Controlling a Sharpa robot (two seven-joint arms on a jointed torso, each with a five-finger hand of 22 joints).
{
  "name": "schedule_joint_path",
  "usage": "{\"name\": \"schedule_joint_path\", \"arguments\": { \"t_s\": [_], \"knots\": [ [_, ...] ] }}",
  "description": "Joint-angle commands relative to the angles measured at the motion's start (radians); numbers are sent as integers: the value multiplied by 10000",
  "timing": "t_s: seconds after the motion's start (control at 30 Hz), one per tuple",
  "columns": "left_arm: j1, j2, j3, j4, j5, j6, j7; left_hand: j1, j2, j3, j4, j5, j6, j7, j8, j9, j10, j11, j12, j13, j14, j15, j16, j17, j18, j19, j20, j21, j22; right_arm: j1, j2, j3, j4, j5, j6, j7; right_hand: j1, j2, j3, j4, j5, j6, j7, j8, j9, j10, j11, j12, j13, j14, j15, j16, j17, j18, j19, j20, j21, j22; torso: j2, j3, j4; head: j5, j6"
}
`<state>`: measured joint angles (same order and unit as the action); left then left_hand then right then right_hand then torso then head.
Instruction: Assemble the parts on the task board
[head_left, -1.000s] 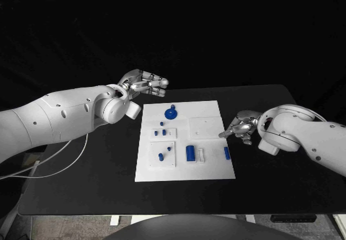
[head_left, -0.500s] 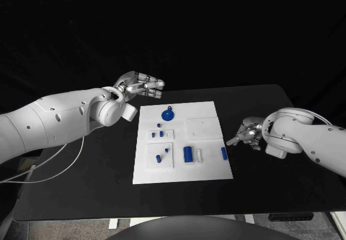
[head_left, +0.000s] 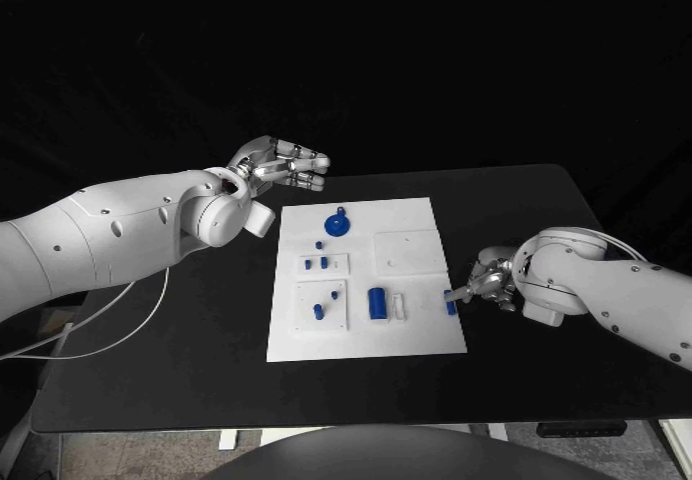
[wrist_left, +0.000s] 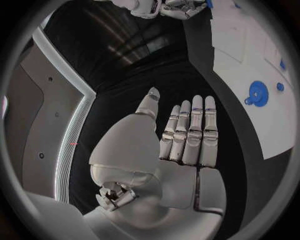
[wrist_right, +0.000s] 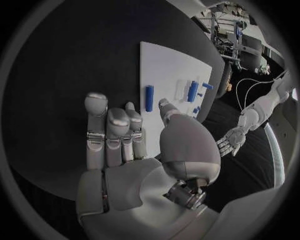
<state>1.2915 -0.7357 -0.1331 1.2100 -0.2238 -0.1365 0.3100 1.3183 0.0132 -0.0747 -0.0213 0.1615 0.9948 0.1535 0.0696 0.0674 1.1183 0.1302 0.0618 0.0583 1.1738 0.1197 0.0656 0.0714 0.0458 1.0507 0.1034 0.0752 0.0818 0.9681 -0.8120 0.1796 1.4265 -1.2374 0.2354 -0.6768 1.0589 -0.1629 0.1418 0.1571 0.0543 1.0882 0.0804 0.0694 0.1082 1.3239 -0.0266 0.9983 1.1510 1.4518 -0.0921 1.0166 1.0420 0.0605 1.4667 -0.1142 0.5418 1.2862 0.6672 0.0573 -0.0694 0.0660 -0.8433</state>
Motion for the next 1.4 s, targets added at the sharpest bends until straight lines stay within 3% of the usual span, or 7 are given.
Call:
{"name": "schedule_joint_path", "arguments": {
  "t_s": [0.03, 0.43, 0.57, 0.67, 0.8, 1.2, 1.4],
  "knots": [
    [11, 8, 6, 18, -9, 74, 112, -93, 34, -26, 33, -35, -46, -23, 50, 10, -1, 26, 7, 10, -67, 8, -31, -12, 34, 2, 24, 47, -14, -37, 108, -24, -57, -113, 128, -26, 55, 54, -61, 16, -60, -81, -18, -49, -18, -22, 44, -51, 15, -11, 26, -4, 9, 74, 422, -1, -35, -10, -9, 3, -3, 30, -21],
    [12, 13, 7, 15, -9, 109, 74, -93, 34, -26, 33, -35, -46, -23, 50, 10, -1, 26, 7, 10, -67, 8, -31, -12, 34, 2, 24, 47, -14, -91, 449, -201, -257, -228, 22, 62, 397, 337, 255, -357, -60, 152, -66, -24, -25, 6, 15, -33, 70, 0, 14, -29, 53, 71, 428, -7, -49, 7, -3, 4, -6, 32, -77],
    [12, 15, 7, 18, -9, 127, 57, -93, 35, -33, 42, -41, -58, -18, 50, 10, -13, 31, 7, 10, -74, 10, -31, -12, 35, -6, 28, 44, -15, -99, 512, -261, -308, -298, 23, 45, 632, 552, 607, -884, -36, 338, -86, -39, 30, 18, 0, -23, 81, 9, 16, -41, 48, 60, 426, 0, -45, 12, -6, 2, -9, 46, -110],
    [12, 9, 7, 21, -10, 140, 38, -93, 35, -33, 42, -41, -58, -18, 50, 10, -13, 31, 7, 10, -74, 10, -31, -12, 35, -6, 28, 44, -15, -107, 561, -333, -375, -352, 93, 14, 484, 944, 599, -1881, -28, 479, -109, -55, 117, 17, -9, -3, 82, 22, 18, -39, 28, 66, 420, 16, -38, 22, -11, 0, -13, 58, -135],
    [13, 1, 7, 22, -16, 148, 20, -93, 35, -33, 42, -41, -58, -18, 50, 10, -13, 31, 7, 10, -74, 10, -31, -12, 35, -6, 28, 44, -15, -117, 609, -404, -454, -396, 181, -22, 425, 1161, 617, -2569, 85, 600, -165, -59, 172, 10, -33, 5, 56, 16, 16, -27, -4, 59, 413, 19, -28, 32, -17, 6, -22, 73, -161],
    [14, -18, 7, 36, -30, 160, -10, -93, 35, -33, 42, -41, -58, -18, 50, 10, -13, 31, 7, 10, -74, 10, -31, -12, 35, -6, 28, 44, -15, -157, 707, -526, -597, -440, 158, -92, 412, 1318, 649, -2924, 125, 763, -217, -57, 196, 8, -66, 4, 19, 9, 0, -23, -44, 34, 416, 2, -29, 32, -18, 3, -20, 81, -196],
    [15, -23, 8, 36, -33, 160, -15, -93, 35, -33, 42, -41, -58, -18, 50, 10, -13, 31, 7, 10, -74, 10, -31, -12, 35, -6, 28, 44, -15, -162, 708, -541, -644, -458, 60, -113, 478, 1669, 818, -3359, 479, 847, -254, -58, 172, 5, -103, 8, 12, 7, -22, -16, -55, 14, 421, -19, -18, 35, -22, 6, -27, 79, -198]
  ]
}}
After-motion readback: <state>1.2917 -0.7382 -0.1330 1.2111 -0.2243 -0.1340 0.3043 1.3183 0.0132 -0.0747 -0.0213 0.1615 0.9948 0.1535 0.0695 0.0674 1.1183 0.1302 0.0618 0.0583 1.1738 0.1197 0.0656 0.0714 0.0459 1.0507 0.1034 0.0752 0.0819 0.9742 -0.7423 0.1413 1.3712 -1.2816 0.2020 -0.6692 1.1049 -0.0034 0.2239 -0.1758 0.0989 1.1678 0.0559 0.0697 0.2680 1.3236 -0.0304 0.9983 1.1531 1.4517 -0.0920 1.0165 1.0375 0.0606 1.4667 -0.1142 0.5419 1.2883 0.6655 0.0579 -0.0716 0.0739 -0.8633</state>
